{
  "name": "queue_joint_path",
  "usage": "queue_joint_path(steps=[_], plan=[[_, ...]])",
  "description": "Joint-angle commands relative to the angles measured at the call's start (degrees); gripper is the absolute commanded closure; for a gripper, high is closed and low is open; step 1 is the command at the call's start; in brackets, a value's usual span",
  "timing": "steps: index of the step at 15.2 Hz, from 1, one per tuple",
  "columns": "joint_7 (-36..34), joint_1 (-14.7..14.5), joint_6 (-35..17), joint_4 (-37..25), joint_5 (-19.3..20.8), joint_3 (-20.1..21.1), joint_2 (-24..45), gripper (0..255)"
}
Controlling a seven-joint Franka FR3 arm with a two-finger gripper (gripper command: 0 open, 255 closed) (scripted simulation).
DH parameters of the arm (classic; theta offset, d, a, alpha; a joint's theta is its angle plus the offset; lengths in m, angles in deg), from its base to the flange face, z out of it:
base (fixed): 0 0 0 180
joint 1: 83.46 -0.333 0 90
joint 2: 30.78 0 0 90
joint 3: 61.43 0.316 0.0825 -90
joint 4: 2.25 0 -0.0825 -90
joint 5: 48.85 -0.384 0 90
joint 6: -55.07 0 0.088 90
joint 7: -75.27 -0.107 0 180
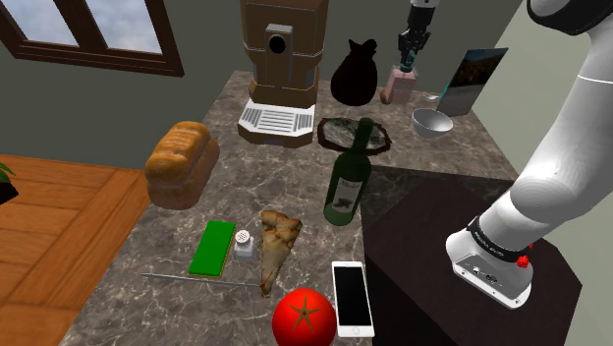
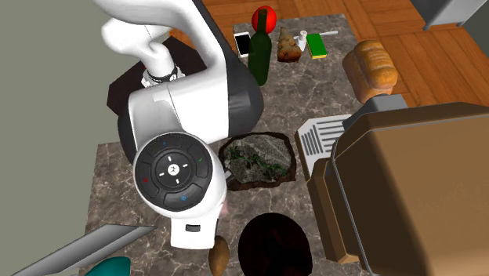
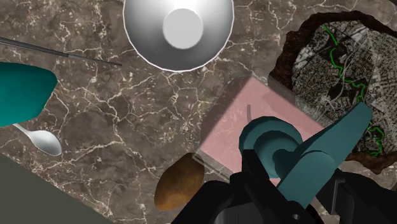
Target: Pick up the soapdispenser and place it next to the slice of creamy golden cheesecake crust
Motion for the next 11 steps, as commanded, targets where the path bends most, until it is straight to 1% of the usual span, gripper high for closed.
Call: queue_joint_path(steps=[1, 11], plan=[[-0.04, 0.07, 1.58, -1.58, 0.02, -0.03, 0.02, 255], [-0.07, 0.59, 9.48, -9.89, -0.04, -0.20, 0.43, 255]])
